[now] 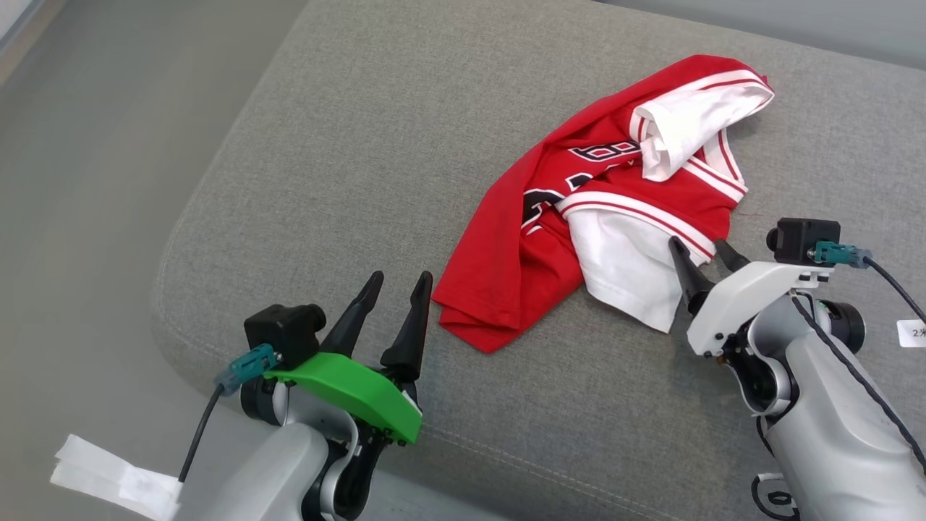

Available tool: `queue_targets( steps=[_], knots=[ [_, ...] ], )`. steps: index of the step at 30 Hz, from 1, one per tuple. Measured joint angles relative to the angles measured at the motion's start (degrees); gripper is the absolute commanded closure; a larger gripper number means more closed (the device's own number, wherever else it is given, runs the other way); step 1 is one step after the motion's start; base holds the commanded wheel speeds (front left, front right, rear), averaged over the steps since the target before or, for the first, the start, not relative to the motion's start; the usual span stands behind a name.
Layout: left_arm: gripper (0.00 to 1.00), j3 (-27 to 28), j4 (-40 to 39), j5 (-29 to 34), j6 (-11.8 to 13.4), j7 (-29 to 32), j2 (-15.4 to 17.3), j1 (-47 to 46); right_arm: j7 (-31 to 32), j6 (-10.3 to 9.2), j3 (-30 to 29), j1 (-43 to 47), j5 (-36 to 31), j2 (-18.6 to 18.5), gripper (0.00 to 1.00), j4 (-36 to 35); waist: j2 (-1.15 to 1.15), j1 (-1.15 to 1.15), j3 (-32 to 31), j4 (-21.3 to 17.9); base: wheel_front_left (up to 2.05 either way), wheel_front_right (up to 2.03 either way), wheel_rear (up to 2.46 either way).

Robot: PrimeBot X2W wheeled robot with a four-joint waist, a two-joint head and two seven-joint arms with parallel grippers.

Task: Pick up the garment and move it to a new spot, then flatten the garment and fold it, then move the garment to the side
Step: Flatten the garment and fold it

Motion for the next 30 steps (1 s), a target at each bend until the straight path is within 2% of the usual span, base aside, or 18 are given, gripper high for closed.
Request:
queue_targets(
  steps=[4,7,16,25,26,27,28,30],
  knots=[
    [0.00,1.1,-0.3,0.3,0.0,-0.4,0.4,0.8,0.0,-0.90,-0.4,0.2,-1.1,-0.9,0.00,-0.2,0.00,0.00,0.1,-0.6,0.00,0.00,0.00],
    [0.00,1.4,-1.4,0.7,0.0,-0.4,0.4,1.4,0.5,-2.33,-1.4,0.5,-1.1,-1.8,0.00,-0.5,0.00,0.00,0.6,-1.2,0.00,0.00,0.00],
    [0.00,1.3,-3.1,1.2,0.0,-0.4,-0.1,1.7,0.9,-2.32,-2.3,0.9,0.0,-1.7,0.00,-2.3,0.00,0.00,2.4,-1.1,0.00,0.00,0.00],
    [0.00,1.2,-3.1,2.3,0.0,0.2,-1.0,1.7,0.9,-1.56,-1.6,0.6,2.2,1.1,0.01,-2.3,0.00,0.00,2.4,0.6,0.00,0.00,0.00],
    [0.00,1.3,-3.1,2.6,0.0,0.2,-1.0,1.7,0.9,-1.15,-1.5,0.7,2.5,1.3,0.49,-2.3,0.00,0.00,2.2,0.7,0.00,0.00,0.00],
    [0.00,1.4,-3.0,2.8,0.0,0.2,-1.0,1.7,0.6,-1.03,-1.5,0.7,2.5,1.4,0.72,-2.4,0.00,0.00,2.1,0.9,0.00,0.00,0.00],
    [0.00,1.6,-3.0,2.8,0.0,0.2,-1.0,1.7,0.2,-0.92,-1.6,0.7,2.6,1.6,1.00,-2.5,0.00,0.00,1.9,1.0,0.00,0.00,0.00],
    [0.00,2.0,-2.7,2.8,0.0,0.2,-1.0,1.8,-0.1,-0.18,-1.7,0.6,3.3,1.8,1.00,-3.0,0.00,0.00,1.5,1.1,0.00,0.00,0.00]
  ],
)
